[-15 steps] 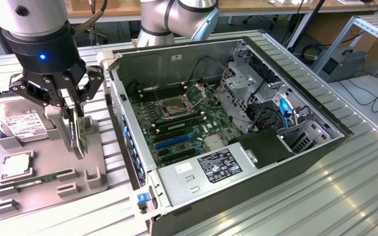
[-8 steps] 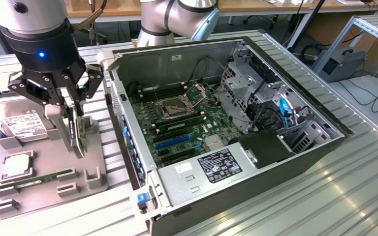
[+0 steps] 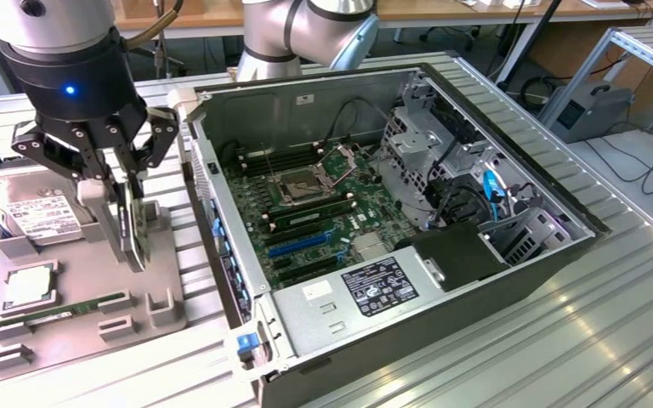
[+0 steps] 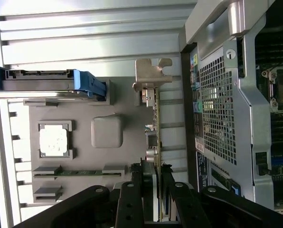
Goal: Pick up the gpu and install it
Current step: 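Pick up the gpu and move the gpu toward the slot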
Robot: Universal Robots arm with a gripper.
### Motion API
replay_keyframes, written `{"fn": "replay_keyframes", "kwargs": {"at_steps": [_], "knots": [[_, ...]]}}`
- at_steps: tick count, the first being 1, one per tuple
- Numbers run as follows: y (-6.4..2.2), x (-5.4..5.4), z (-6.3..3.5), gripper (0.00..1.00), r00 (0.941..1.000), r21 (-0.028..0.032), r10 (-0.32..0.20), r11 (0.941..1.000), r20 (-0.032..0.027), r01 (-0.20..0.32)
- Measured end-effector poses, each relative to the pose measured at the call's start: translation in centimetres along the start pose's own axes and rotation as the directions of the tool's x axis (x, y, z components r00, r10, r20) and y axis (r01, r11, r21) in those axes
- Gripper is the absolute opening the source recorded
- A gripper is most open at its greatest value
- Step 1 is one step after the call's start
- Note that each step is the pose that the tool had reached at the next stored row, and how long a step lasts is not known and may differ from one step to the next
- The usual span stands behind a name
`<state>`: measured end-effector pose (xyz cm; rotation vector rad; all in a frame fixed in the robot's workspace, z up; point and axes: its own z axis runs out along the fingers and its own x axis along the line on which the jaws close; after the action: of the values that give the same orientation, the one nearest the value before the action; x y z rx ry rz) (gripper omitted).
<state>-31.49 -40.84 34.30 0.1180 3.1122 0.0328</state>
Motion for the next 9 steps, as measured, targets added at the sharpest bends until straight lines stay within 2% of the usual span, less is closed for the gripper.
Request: {"fn": "replay_keyframes", "kwargs": {"at_steps": [9], "knots": [[0.01,-0.01,-0.50,0.27,1.0000,0.0000,0.000,1.0000,0.0000,0.000]]}}
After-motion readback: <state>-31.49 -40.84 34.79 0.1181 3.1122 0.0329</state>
